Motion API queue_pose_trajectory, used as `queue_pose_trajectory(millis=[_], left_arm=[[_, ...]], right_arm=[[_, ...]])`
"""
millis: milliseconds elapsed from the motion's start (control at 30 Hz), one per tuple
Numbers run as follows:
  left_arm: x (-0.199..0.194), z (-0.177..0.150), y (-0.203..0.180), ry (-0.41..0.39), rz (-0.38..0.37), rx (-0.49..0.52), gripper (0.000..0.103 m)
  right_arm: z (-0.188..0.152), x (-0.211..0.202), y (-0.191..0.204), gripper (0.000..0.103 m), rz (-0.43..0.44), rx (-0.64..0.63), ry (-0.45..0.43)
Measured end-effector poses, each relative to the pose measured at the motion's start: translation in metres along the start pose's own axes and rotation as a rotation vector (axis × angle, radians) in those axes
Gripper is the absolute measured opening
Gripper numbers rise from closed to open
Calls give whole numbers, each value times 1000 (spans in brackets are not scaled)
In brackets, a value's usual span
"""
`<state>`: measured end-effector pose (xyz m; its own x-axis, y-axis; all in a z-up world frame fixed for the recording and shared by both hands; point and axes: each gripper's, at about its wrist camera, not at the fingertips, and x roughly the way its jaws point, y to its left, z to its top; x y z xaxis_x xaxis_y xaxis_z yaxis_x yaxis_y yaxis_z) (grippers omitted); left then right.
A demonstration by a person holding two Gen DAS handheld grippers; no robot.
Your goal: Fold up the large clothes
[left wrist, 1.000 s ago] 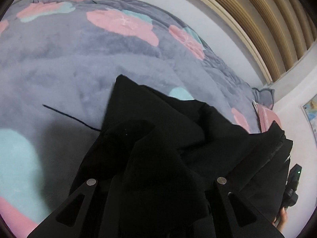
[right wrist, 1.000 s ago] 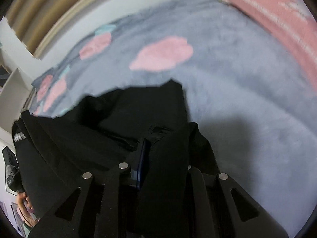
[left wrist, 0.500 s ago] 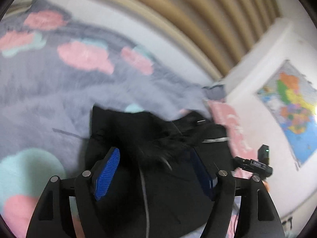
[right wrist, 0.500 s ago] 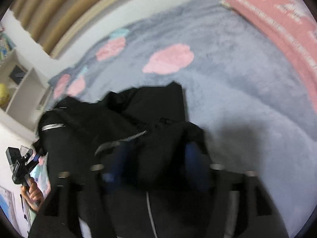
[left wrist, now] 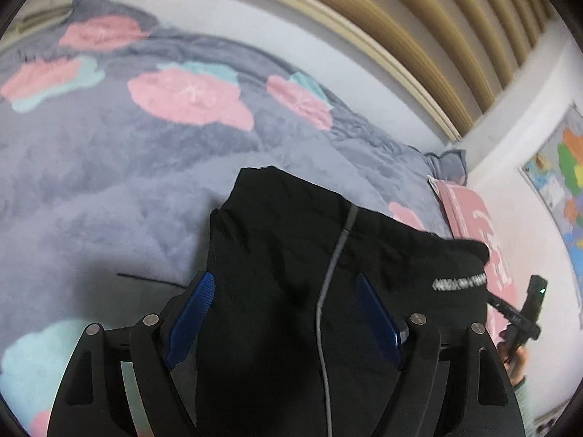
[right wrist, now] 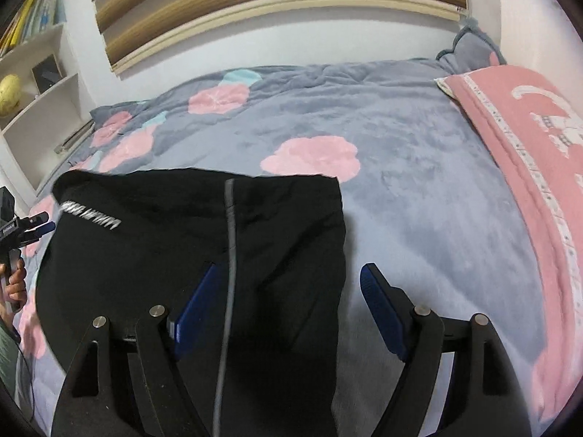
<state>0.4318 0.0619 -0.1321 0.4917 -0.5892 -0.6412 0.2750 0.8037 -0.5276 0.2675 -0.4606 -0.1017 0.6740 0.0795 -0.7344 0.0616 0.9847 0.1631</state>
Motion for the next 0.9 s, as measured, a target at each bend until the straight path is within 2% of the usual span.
queue_pose_trajectory(millis=[100,133,167,233,267,300,333,367,400,433,500,567,600,633,700,733,767,833,900], left_arm=[[20,9,7,48,-47,-40,81],[26,12,11,64,-66,-60,81],[35,16,15,92,-87,-87,81],[44,21,19,100,-111,-118,81],[45,22,18,87,-121,-126,81],[45,23,15,80,-125,-123,81],[45,23,12,74,-128,-117,76],[43,23,8,65,-120,-100,40],[42,22,3,69,-75,-74,15],[40,22,1,71,-44,-66,2],[28,21,-4,30,-20,-37,2],[13,22,-10,-14,-10,-8,2],[9,23,-11,-29,4,4,2],[4,25,-13,-46,49,23,3],[6,28,-11,-40,92,37,26],[10,29,-8,-16,106,33,66],[17,28,-3,-3,115,26,85],[28,26,7,21,95,1,85],[42,23,19,72,31,-63,85]], right_arm=[[16,24,-12,83,72,15,0],[20,33,-14,87,96,24,16],[23,44,-16,90,127,40,44],[25,66,-22,90,210,101,113],[24,69,-21,88,232,116,111],[24,67,-16,85,204,88,86],[23,62,-10,66,168,50,65],[22,56,-4,27,135,17,46],[21,49,-1,15,110,-7,29],[21,39,3,14,79,-24,-3],[25,15,12,12,-13,-77,-65],[32,-1,18,11,-55,-87,-99],[38,-11,19,11,-62,-80,-115],[41,-14,20,11,-62,-78,-118],[44,-13,19,11,-68,-74,-95],[44,-4,17,11,-44,-66,-57],[42,4,14,11,-23,-59,-23],[35,18,6,13,-19,-32,13],[29,29,-7,26,47,32,46]])
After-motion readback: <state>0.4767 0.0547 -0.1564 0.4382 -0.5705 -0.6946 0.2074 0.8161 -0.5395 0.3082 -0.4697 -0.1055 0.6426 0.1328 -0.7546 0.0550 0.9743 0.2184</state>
